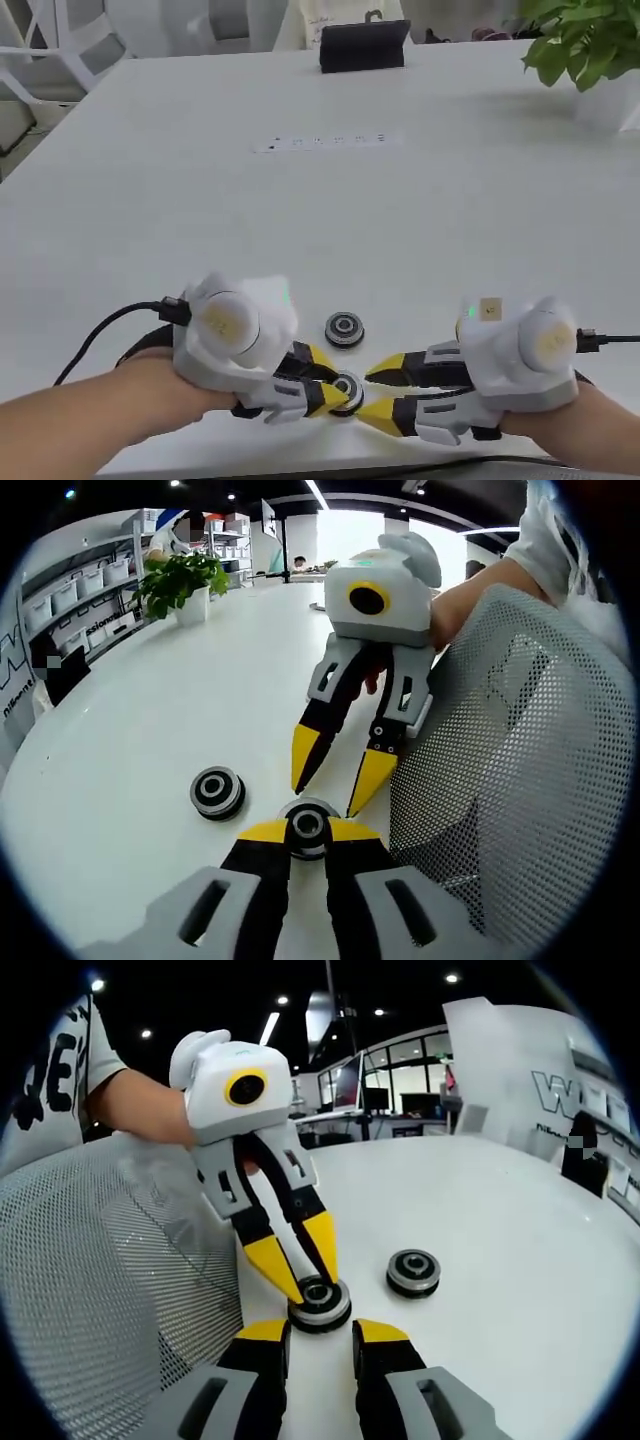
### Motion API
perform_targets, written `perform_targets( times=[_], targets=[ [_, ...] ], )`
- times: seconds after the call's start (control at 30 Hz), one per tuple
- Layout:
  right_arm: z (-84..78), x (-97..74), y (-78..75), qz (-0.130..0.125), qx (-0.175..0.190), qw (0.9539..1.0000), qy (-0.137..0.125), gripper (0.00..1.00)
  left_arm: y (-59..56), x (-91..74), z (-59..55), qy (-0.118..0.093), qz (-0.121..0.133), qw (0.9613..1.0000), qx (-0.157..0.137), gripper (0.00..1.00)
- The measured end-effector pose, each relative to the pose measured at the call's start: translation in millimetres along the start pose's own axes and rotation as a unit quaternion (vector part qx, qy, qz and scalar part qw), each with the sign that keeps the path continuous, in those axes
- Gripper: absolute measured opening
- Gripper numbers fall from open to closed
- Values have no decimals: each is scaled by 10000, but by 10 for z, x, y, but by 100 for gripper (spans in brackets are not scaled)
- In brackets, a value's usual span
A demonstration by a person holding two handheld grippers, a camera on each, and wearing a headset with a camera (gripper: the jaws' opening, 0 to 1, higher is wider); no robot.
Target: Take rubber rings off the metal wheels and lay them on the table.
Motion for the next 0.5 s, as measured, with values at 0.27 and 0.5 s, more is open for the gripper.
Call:
perform_targets(
  times=[0.27, 0.5],
  targets=[
    [11, 69, -9, 5, 14, 10000, -16, 23, -5, 7, 6, -15, 46, 10000, -52, 8],
    [12, 80, -10, -6, 0, 10000, -10, 23, -7, 8, 8, -12, 72, 10000, -64, 7]
  ],
)
Point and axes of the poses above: the centre of the closed fingertips' face, and the gripper's own axes: x roughly forward along the fingers, y roughly to its left, z roughly out of its top, the point moved 8 cm from there along -x, roughly backward along the fingers, and after that the axes turned 7 degrees about z, right-handed, at the moved point
